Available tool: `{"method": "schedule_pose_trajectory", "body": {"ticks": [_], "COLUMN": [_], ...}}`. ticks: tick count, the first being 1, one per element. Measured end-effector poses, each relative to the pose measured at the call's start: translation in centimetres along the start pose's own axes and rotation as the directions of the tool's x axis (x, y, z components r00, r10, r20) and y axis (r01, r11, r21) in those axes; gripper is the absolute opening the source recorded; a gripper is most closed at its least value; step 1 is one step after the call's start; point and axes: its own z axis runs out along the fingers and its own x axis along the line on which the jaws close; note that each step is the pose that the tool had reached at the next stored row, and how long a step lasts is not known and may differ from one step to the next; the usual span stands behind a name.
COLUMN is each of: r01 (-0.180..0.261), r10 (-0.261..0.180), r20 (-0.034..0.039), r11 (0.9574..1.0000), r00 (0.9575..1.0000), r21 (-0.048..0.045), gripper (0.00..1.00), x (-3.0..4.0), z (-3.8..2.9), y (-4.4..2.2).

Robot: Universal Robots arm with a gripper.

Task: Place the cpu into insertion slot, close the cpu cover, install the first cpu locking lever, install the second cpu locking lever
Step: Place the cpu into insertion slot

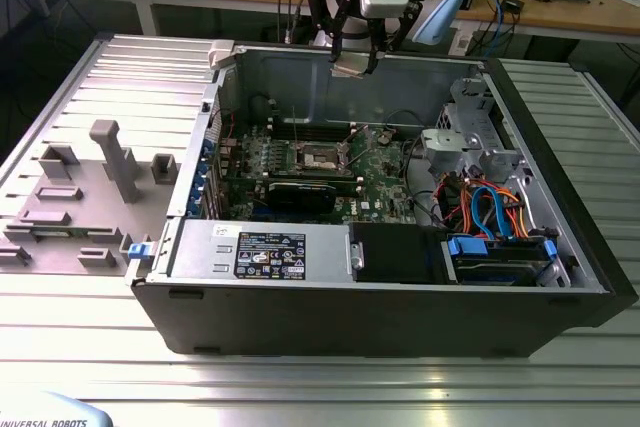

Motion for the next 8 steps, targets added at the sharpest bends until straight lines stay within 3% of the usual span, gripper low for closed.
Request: {"method": "schedule_pose_trajectory", "body": {"ticks": [8], "r01": [-0.007], "r10": [0.007], "r20": [0.0007], "r11": [1.0000], "r00": [1.0000], "r21": [-0.0002], "gripper": [0.54], "x": [0.00], "z": [0.00], "y": [0.00]}}
